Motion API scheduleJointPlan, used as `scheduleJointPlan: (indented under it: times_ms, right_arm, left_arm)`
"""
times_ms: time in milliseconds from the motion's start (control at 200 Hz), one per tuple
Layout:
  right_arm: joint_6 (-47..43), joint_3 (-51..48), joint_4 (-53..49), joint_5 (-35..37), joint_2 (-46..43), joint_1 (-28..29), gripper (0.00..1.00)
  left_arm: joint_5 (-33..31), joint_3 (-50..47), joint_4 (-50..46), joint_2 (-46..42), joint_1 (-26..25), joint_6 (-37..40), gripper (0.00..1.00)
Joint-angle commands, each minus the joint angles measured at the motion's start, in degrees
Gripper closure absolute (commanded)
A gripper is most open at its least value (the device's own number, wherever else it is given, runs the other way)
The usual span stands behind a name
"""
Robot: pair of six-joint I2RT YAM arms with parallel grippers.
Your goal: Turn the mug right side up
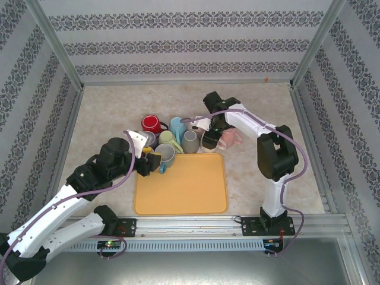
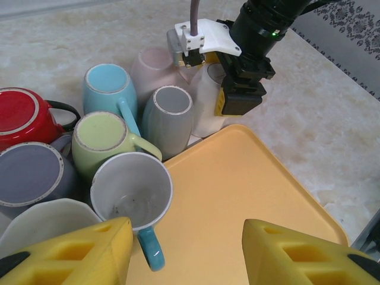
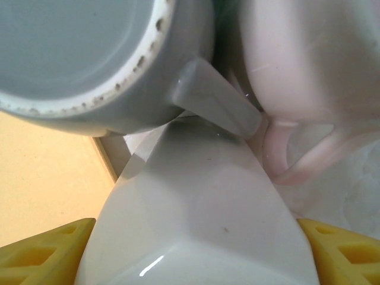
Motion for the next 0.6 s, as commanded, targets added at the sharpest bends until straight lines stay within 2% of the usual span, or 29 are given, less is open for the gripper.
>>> scheduleJointPlan:
  times_ms: [0,170,380,480,595]
  right_arm:
    - [-1.11,0.47,-1.03,1.68,-5.21,-0.31,0.36]
    - [0.69,2.94,-4.41,2.83,-9.92,-0.22,0.37]
    - [8.84,2.32,-4.44,-2.57,-19.68,-0.28,0.39]
    - [17.2,0.21,-0.56,-6.99,-25.47,-1.75,0.4]
    - [28.65,-3.39,6.6,-15.28,-31.87,-4.41,0.44]
  left_arm:
    - [-1.41,-0.58,1.93,-0.41,0.81,0.97,0.47]
    - [-1.55,-0.39,1.84,-0.17,1.16,0.7,0.47]
    - [-1.64,0.2,1.76,-0.07,1.47,-0.06,0.47]
    - [-0.68,0.79,2.07,0.6,1.51,-1.4,0.47]
    - [1.75,1.56,3.05,1.35,1.5,-4.52,0.46]
